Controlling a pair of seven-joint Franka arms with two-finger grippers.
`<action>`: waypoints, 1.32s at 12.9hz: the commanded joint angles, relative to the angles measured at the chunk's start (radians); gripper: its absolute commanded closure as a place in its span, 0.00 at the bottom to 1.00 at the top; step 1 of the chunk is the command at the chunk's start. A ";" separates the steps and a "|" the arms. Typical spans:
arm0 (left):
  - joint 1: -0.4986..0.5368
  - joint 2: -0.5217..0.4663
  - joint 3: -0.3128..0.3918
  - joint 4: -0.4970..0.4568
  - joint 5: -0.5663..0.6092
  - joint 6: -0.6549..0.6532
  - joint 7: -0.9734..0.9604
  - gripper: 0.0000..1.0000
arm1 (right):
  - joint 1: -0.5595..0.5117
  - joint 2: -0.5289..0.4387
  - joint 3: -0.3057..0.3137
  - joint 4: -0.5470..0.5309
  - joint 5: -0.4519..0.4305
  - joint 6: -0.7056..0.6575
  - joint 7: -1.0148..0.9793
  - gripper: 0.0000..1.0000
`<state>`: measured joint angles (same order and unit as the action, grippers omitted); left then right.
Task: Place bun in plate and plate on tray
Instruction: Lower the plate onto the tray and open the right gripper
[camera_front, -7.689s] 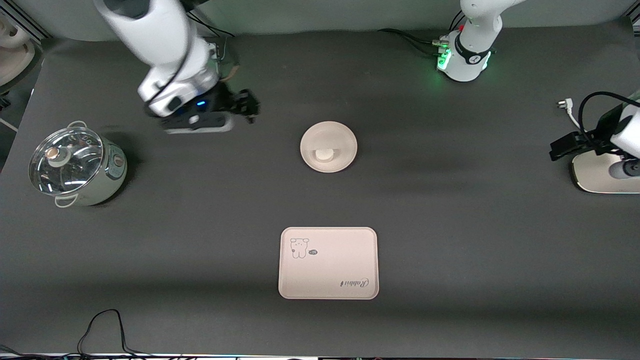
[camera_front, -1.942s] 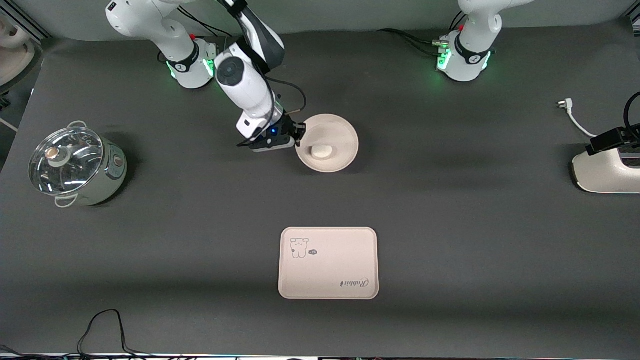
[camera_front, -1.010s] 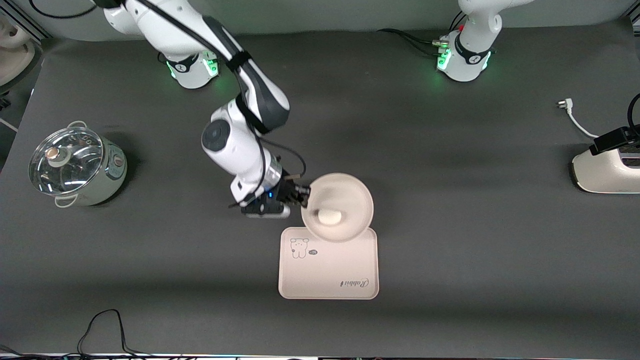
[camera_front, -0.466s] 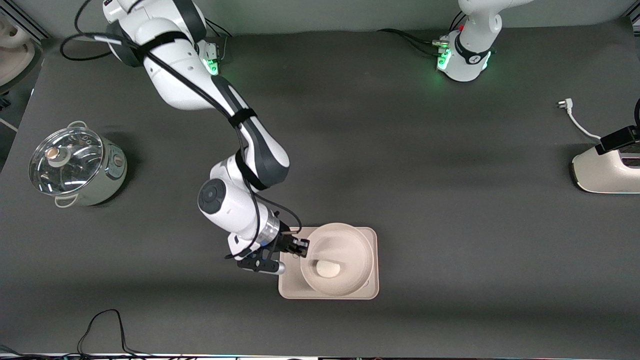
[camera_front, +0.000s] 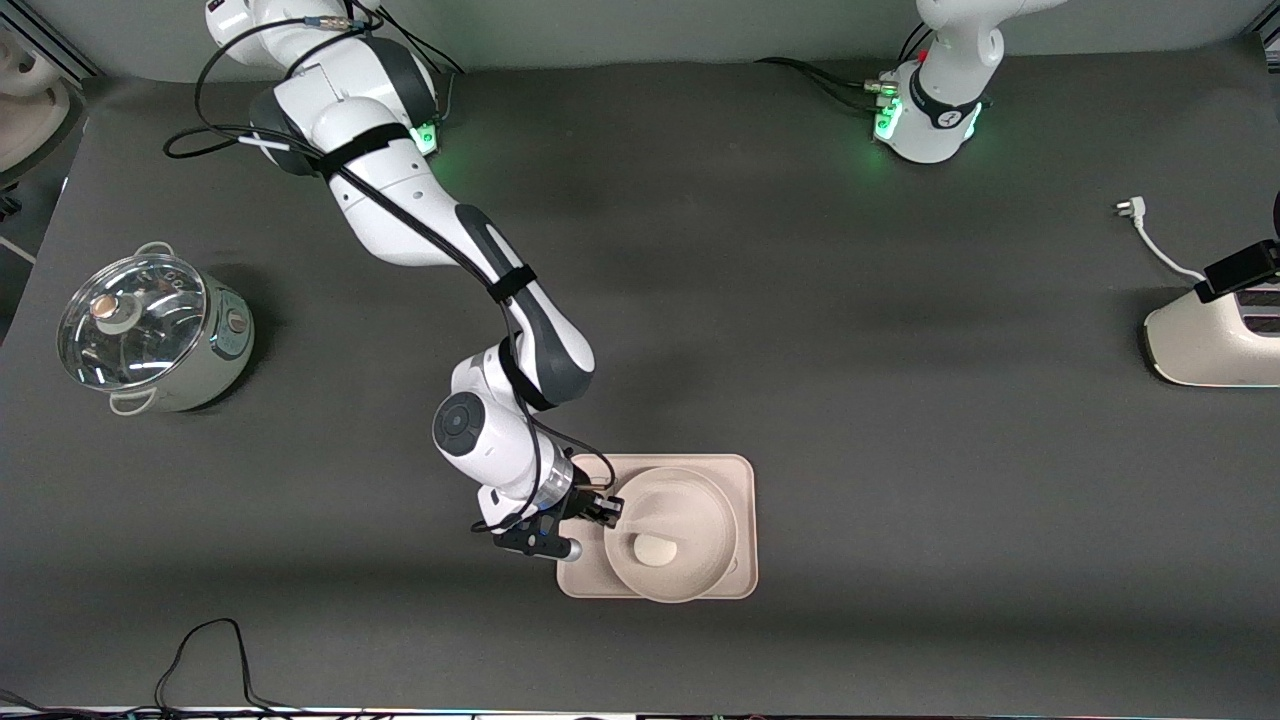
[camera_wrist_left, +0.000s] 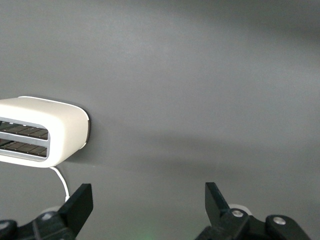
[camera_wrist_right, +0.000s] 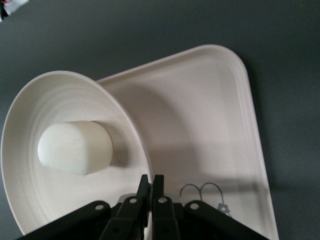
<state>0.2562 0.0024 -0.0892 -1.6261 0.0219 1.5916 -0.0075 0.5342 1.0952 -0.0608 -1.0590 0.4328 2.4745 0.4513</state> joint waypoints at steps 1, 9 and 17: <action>0.003 -0.044 -0.001 -0.015 0.007 -0.002 0.020 0.00 | 0.001 0.020 0.004 0.019 0.033 0.001 -0.006 1.00; -0.006 -0.061 -0.009 -0.011 0.007 0.042 0.020 0.00 | 0.000 -0.049 -0.004 -0.004 0.041 -0.052 -0.002 0.00; -0.017 -0.048 -0.009 -0.017 0.006 0.080 0.021 0.00 | -0.086 -0.622 -0.111 -0.229 -0.188 -0.647 -0.022 0.00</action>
<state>0.2488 -0.0372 -0.1058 -1.6277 0.0218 1.6454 -0.0013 0.4814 0.6989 -0.1874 -1.0742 0.3330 1.8921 0.4523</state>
